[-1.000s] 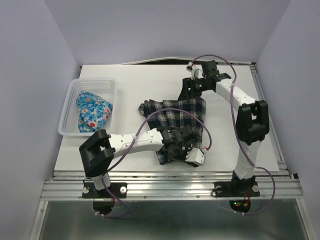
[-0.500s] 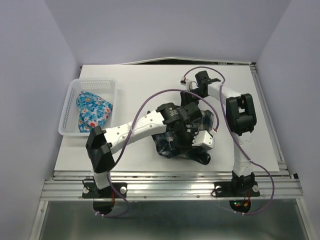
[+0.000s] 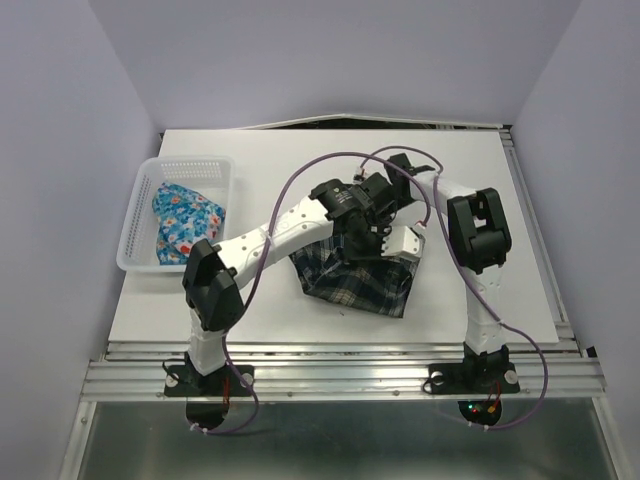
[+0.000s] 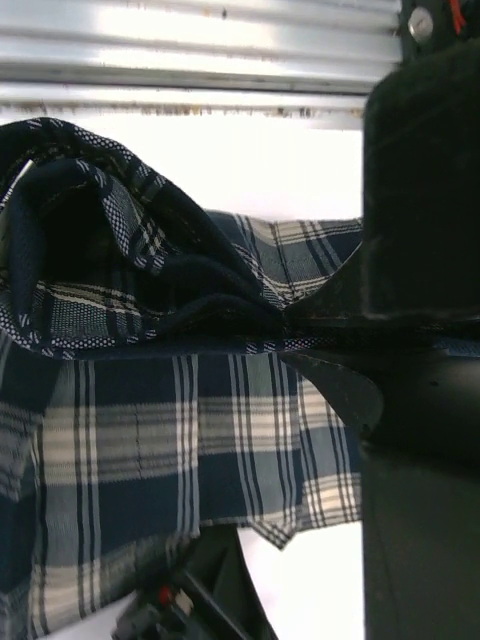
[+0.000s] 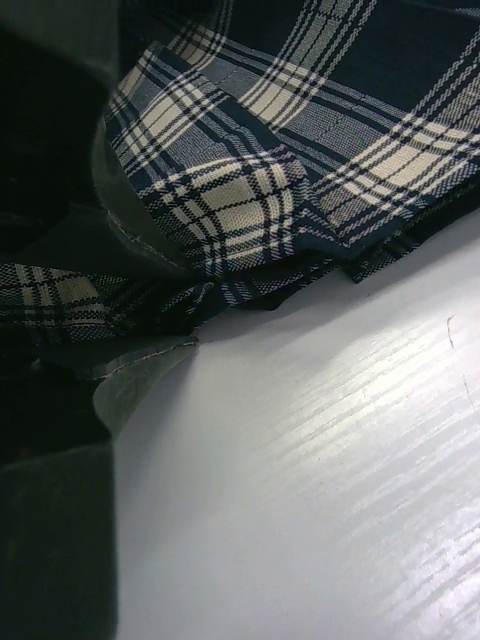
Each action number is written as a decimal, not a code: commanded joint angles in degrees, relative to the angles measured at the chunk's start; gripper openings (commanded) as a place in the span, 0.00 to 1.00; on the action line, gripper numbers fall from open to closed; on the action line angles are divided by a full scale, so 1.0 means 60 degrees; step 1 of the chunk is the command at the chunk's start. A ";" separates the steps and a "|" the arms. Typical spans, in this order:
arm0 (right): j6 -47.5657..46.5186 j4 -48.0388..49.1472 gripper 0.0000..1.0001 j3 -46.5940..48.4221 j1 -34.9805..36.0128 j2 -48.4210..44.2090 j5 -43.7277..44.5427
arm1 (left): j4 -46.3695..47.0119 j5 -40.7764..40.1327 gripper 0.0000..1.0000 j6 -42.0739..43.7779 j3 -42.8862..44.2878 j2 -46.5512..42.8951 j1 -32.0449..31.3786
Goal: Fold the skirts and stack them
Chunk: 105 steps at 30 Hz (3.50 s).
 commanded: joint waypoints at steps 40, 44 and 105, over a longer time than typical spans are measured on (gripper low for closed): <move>0.0069 -0.0940 0.31 0.0741 0.0204 0.0400 0.0133 | 1.0546 -0.2635 0.00 0.1264 -0.5704 -0.0409 0.1480; 0.0494 -0.0765 0.52 0.1429 0.0204 0.0270 0.1496 | 1.1148 -0.2796 0.01 0.1248 -0.6100 -0.0262 0.1450; 0.2635 0.2577 0.42 -0.4328 -0.1246 -0.3293 -0.1727 | 1.6598 0.4924 0.74 -1.4001 -0.8607 0.0307 0.5142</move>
